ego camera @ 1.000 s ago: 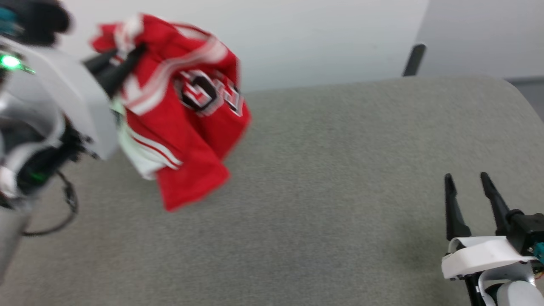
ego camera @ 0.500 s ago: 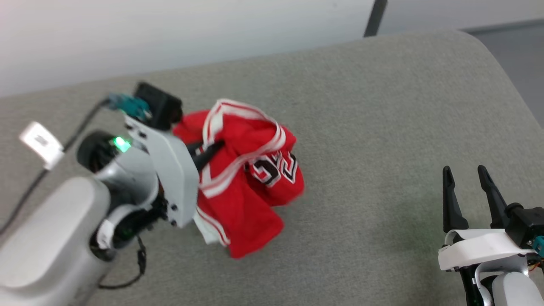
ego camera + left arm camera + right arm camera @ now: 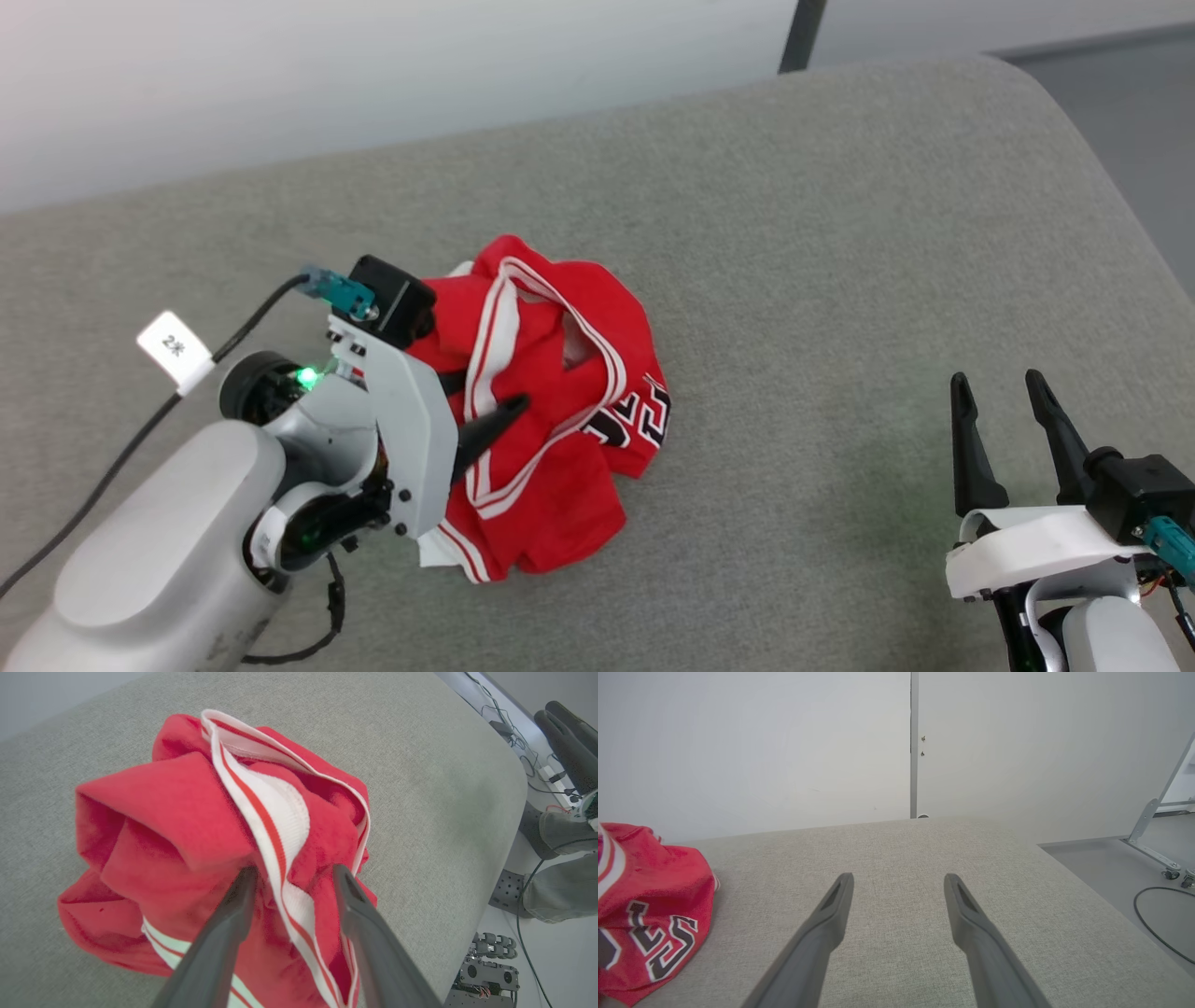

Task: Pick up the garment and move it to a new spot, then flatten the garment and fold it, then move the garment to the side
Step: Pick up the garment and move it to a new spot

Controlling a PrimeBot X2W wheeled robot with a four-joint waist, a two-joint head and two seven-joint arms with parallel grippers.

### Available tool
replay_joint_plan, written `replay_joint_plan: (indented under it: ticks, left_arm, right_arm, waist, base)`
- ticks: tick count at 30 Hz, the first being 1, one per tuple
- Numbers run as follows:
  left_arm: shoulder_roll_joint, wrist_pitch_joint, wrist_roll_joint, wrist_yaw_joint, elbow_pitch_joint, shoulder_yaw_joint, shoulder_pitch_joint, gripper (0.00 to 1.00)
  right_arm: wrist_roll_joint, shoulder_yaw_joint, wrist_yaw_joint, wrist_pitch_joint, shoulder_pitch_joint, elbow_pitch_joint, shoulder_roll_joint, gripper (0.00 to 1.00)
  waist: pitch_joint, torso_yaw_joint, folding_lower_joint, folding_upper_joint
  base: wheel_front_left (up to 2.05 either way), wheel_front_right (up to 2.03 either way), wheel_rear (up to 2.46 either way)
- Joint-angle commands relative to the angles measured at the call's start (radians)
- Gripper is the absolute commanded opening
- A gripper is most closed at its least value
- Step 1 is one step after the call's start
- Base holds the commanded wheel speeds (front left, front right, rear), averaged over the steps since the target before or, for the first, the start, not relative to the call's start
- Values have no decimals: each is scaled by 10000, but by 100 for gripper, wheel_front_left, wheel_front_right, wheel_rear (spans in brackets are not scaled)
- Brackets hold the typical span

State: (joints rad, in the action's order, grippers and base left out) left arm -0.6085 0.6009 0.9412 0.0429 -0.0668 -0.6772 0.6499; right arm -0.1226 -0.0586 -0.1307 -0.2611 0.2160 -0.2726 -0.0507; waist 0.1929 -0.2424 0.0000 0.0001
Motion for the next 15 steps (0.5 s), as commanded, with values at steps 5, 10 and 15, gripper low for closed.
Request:
replay_joint_plan:
  ticks: [5,10,15]
  left_arm:
    - [20,-270,203,132,25,133,-135,100]
    - [-146,-897,112,33,233,371,-530,100]
    - [-372,-1785,5,-167,468,771,-1083,100]
  right_arm:
    - [180,99,-1,-49,-201,-63,6,100]
    - [329,207,-1,-15,-399,-84,2,100]
    - [366,362,-1,38,-568,-59,2,100]
  waist:
    - [-765,663,0,-1]
    - [-1363,1245,0,-1]
    - [-1767,1665,0,-1]
  base:
    - [0,0,0]
    - [0,0,0]
    - [0,0,0]
